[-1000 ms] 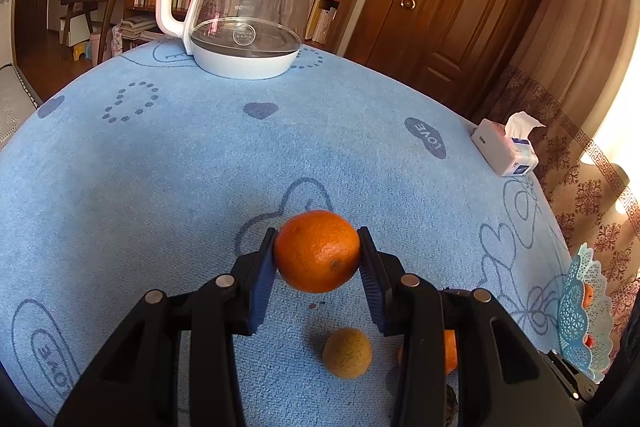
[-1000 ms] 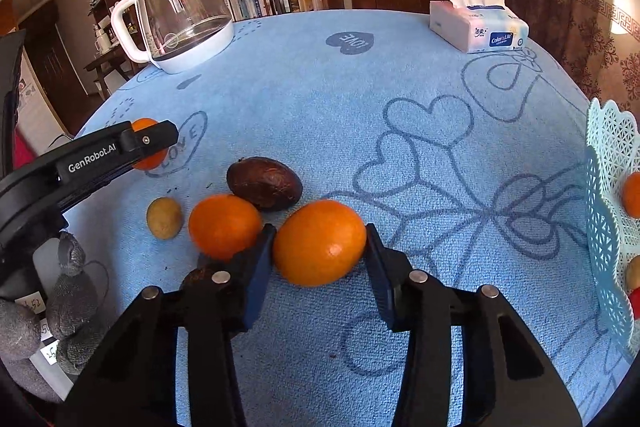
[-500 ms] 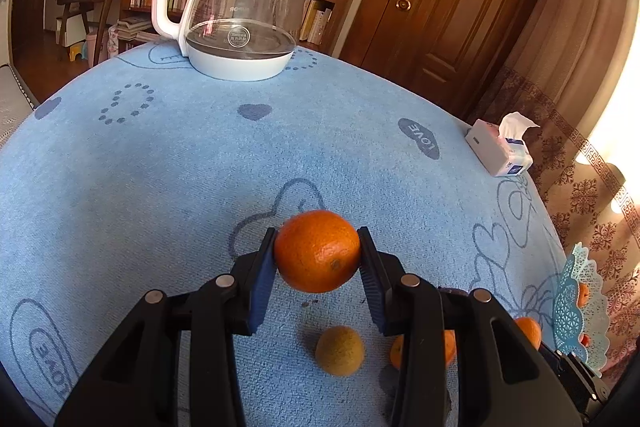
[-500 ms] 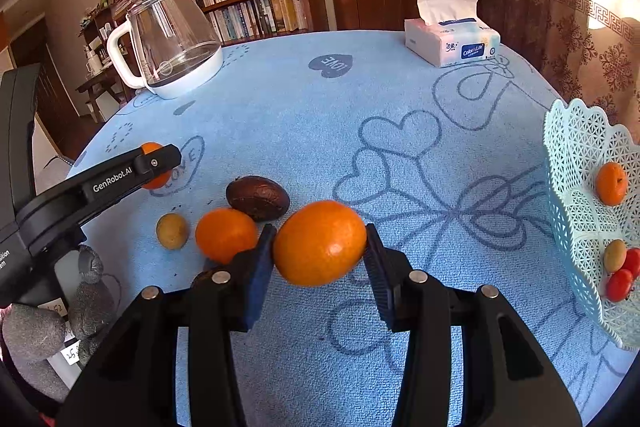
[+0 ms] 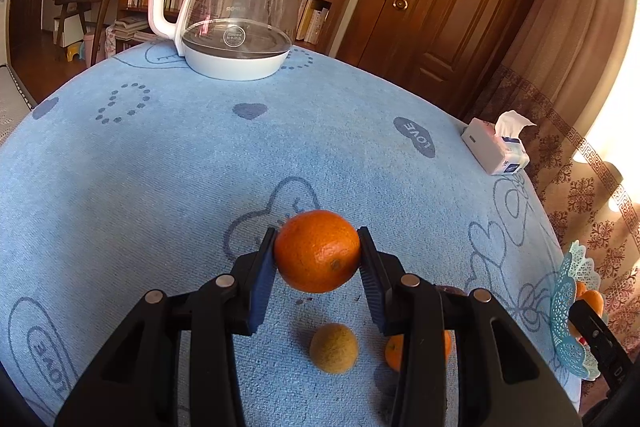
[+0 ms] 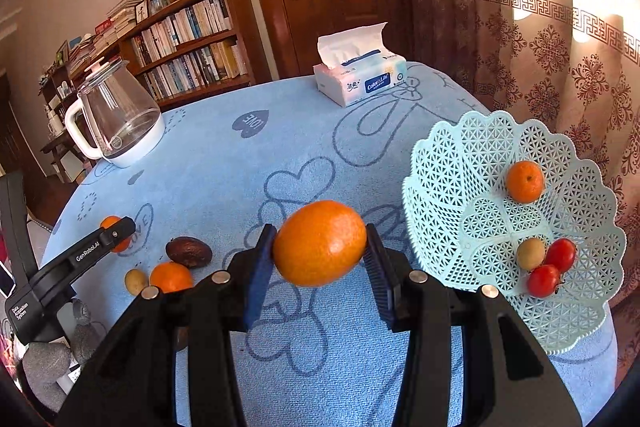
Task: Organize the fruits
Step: 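Carry the orange into the basket and open the right tool, then carry the held orange into the basket and open the left tool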
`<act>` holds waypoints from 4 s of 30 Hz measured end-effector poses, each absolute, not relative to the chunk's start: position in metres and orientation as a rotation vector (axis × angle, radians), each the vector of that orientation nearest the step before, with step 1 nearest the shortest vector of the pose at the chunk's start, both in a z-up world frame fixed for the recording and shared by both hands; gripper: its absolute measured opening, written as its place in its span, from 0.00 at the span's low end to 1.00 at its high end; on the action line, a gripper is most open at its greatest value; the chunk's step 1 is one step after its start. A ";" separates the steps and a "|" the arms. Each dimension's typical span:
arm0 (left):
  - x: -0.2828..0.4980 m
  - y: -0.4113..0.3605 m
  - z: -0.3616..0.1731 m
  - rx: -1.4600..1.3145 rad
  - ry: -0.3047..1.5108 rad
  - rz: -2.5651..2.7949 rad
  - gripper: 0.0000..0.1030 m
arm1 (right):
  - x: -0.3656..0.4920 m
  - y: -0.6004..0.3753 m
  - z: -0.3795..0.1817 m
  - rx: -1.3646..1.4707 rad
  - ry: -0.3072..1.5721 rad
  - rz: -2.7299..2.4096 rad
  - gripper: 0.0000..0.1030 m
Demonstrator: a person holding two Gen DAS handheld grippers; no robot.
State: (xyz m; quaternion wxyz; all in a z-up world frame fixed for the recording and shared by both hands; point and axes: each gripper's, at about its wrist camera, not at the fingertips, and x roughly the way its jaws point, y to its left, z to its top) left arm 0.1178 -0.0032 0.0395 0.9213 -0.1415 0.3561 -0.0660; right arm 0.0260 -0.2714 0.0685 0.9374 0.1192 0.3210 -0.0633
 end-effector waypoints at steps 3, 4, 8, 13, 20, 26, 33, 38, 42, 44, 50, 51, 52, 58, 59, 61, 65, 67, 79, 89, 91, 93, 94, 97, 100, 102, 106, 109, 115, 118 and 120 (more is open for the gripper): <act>0.118 -0.003 0.039 -0.291 0.731 -0.136 0.39 | 0.017 -0.288 0.076 0.268 0.626 -0.180 0.44; 0.118 -0.004 0.039 -0.291 0.732 -0.136 0.39 | 0.015 -0.294 0.077 0.276 0.617 -0.197 0.44; 0.117 -0.004 0.039 -0.290 0.731 -0.136 0.39 | 0.008 -0.317 0.078 0.309 0.604 -0.269 0.44; 0.116 -0.006 0.040 -0.287 0.730 -0.140 0.39 | 0.000 -0.342 0.069 0.367 0.619 -0.337 0.44; 0.116 -0.009 0.040 -0.277 0.727 -0.149 0.39 | -0.006 -0.355 0.056 0.402 0.643 -0.373 0.44; 0.115 -0.009 0.040 -0.276 0.726 -0.148 0.39 | -0.008 -0.358 0.051 0.420 0.645 -0.378 0.46; 0.114 -0.012 0.042 -0.258 0.714 -0.154 0.39 | -0.018 -0.363 0.052 0.416 0.616 -0.405 0.46; 0.113 -0.016 0.042 -0.235 0.705 -0.147 0.39 | -0.029 -0.356 0.052 0.328 0.572 -0.462 0.46; 0.114 -0.019 0.039 -0.209 0.703 -0.134 0.39 | -0.040 -0.352 0.052 0.272 0.524 -0.501 0.57; 0.113 -0.022 0.039 -0.194 0.697 -0.129 0.39 | -0.047 -0.351 0.053 0.252 0.489 -0.522 0.65; 0.110 -0.026 0.041 -0.160 0.681 -0.105 0.39 | -0.065 -0.357 0.057 0.269 0.425 -0.550 0.70; 0.110 -0.028 0.041 -0.151 0.679 -0.102 0.39 | -0.069 -0.360 0.058 0.281 0.411 -0.561 0.71; 0.109 -0.030 0.042 -0.141 0.677 -0.102 0.39 | -0.073 -0.362 0.058 0.299 0.399 -0.572 0.73; 0.099 -0.048 0.054 -0.109 0.667 -0.141 0.39 | -0.081 -0.367 0.051 0.363 0.386 -0.606 0.75; 0.096 -0.055 0.056 -0.100 0.664 -0.155 0.39 | -0.082 -0.366 0.051 0.360 0.378 -0.607 0.75; 0.092 -0.068 0.061 -0.086 0.663 -0.193 0.39 | -0.084 -0.367 0.051 0.371 0.363 -0.610 0.77; 0.085 -0.103 0.070 -0.063 0.667 -0.293 0.39 | -0.088 -0.377 0.049 0.424 0.361 -0.620 0.79; 0.081 -0.124 0.074 -0.050 0.669 -0.347 0.39 | -0.089 -0.380 0.048 0.442 0.360 -0.622 0.79; 0.060 -0.230 0.089 0.071 0.660 -0.596 0.39 | -0.092 -0.389 0.046 0.498 0.359 -0.620 0.79; 0.054 -0.271 0.075 0.133 0.701 -0.689 0.40 | -0.091 -0.391 0.042 0.510 0.370 -0.626 0.79; 0.055 -0.269 0.074 0.128 0.693 -0.678 0.49 | -0.091 -0.392 0.042 0.514 0.370 -0.629 0.79; 0.056 -0.264 0.075 0.109 0.680 -0.663 0.64 | -0.091 -0.393 0.042 0.519 0.370 -0.630 0.79; 0.057 -0.261 0.076 0.101 0.675 -0.657 0.68 | -0.091 -0.393 0.042 0.519 0.371 -0.630 0.79; 0.059 -0.255 0.077 0.087 0.678 -0.646 0.72 | -0.090 -0.392 0.042 0.513 0.373 -0.627 0.79; 0.059 -0.248 0.078 0.078 0.676 -0.630 0.80 | -0.090 -0.391 0.042 0.512 0.373 -0.626 0.79; 0.059 -0.244 0.077 0.073 0.677 -0.618 0.87 | -0.090 -0.391 0.042 0.515 0.374 -0.626 0.79; 0.060 -0.235 0.076 0.063 0.687 -0.593 0.89 | -0.090 -0.391 0.043 0.511 0.370 -0.625 0.79; 0.061 -0.226 0.075 0.053 0.693 -0.564 0.89 | -0.091 -0.390 0.044 0.507 0.365 -0.622 0.79; 0.066 -0.203 0.072 0.051 0.706 -0.464 0.89 | -0.092 -0.387 0.046 0.489 0.352 -0.613 0.79; 0.069 -0.188 0.071 0.039 0.718 -0.423 0.89 | -0.093 -0.386 0.047 0.484 0.346 -0.612 0.83; 0.069 -0.178 0.070 0.036 0.714 -0.395 0.89 | -0.093 -0.385 0.048 0.481 0.342 -0.611 0.83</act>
